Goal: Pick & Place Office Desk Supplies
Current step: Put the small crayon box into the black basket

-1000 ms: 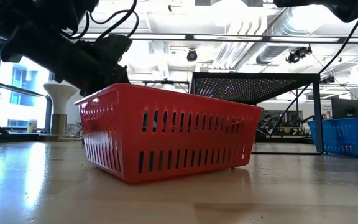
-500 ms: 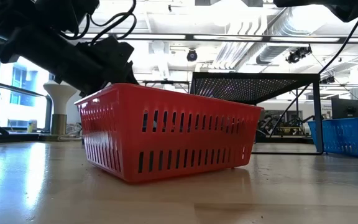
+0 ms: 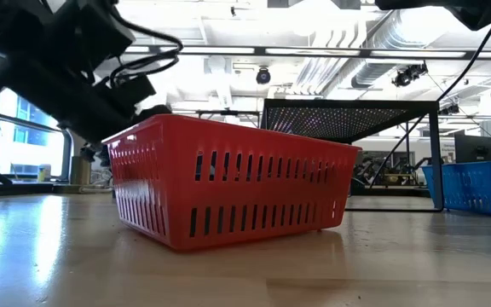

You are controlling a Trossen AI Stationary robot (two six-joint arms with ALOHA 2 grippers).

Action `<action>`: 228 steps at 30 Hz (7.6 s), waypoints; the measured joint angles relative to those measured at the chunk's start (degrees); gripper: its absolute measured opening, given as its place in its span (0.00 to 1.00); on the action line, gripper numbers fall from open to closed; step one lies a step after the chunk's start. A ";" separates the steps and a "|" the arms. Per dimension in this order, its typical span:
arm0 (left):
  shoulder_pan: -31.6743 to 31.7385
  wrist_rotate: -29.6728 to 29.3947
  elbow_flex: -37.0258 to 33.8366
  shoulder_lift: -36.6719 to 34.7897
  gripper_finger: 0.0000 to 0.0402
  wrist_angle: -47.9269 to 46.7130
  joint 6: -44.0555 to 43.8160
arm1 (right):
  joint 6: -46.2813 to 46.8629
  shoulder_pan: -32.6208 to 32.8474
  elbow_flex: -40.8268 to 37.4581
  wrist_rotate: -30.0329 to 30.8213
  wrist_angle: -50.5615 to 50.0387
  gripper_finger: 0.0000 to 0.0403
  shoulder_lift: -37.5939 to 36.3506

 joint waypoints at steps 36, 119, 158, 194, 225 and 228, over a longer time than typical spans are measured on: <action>4.33 -6.15 0.02 11.22 0.73 13.19 2.03 | 0.59 0.00 0.02 0.00 -0.04 0.69 0.00; -16.84 22.35 -0.04 -28.21 0.41 15.12 23.33 | -35.53 -0.76 0.02 -3.32 26.10 0.69 10.91; -9.62 27.61 0.15 -19.97 0.41 18.38 13.97 | -71.27 -14.82 11.02 6.21 25.60 0.69 17.72; -9.66 27.52 0.15 -19.82 0.41 18.17 11.59 | -67.91 -17.77 11.04 -0.19 23.12 0.04 17.72; -10.03 23.12 0.15 -19.80 0.51 25.17 21.61 | -55.87 -5.30 10.97 6.01 15.39 0.05 16.46; -10.03 23.24 0.15 -19.80 0.51 24.89 21.62 | -48.45 -1.51 11.01 5.62 10.75 0.05 15.01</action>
